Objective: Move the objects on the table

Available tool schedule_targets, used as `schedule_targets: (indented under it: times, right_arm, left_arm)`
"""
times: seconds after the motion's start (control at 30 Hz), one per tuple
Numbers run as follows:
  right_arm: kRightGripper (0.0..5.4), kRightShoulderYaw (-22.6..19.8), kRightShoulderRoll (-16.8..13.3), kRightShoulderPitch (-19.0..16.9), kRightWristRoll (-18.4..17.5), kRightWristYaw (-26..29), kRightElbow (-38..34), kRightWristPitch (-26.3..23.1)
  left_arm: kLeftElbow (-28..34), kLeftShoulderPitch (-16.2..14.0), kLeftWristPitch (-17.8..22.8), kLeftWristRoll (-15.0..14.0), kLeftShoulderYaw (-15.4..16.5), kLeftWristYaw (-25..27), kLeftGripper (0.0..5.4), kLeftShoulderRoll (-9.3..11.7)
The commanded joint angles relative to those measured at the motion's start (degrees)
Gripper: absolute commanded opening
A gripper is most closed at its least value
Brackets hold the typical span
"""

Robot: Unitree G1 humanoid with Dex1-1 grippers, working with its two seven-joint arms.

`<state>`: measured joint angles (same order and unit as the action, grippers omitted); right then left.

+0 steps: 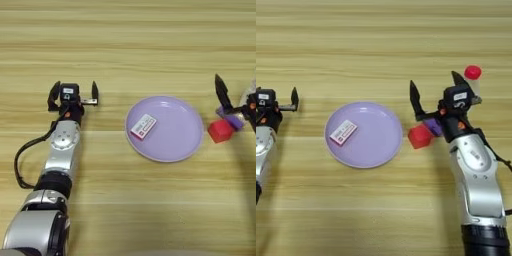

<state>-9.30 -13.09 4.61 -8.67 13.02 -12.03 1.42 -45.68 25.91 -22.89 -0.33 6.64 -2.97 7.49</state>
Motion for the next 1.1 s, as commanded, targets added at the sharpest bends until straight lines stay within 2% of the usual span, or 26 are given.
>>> schedule_targets:
  times: [0.03,0.23,0.3,0.57,0.7,0.83,1.1]
  right_arm:
    - [5.37,-3.6,-1.3,2.6,-0.1,-1.7,0.3,2.8]
    - [5.37,-6.8,-2.6,5.2,1.1,-5.2,2.5,2.3]
    - [5.37,-7.4,-2.5,6.2,-0.9,-5.1,4.7,0.2]
    - [5.37,-7.9,-3.8,9.5,-4.5,-2.6,12.5,-2.8]
    - [5.37,-8.0,-4.1,10.6,-4.6,-2.4,14.7,-3.0]
    - [5.37,-9.4,-5.1,12.8,-5.4,-2.3,20.8,-3.9]
    - [5.37,-10.3,-7.0,17.7,-5.2,-1.2,33.9,-1.6]
  left_arm:
    - [-0.4,0.9,0.3,0.1,-0.1,0.0,5.4,-0.3]
    - [-0.1,0.8,0.4,0.1,-0.2,-0.2,5.4,-0.5]
    - [0.3,0.6,0.5,0.1,-0.2,-0.2,5.4,-0.6]
    - [0.9,0.3,0.6,0.1,-0.3,-0.2,5.4,-0.9]
    - [1.4,0.1,0.7,0.1,-0.3,0.0,5.4,-1.0]
    - [2.0,-0.1,0.9,0.0,-0.3,0.1,5.4,-1.1]
    - [3.5,-0.7,1.5,-0.2,-0.1,0.5,5.4,-0.9]
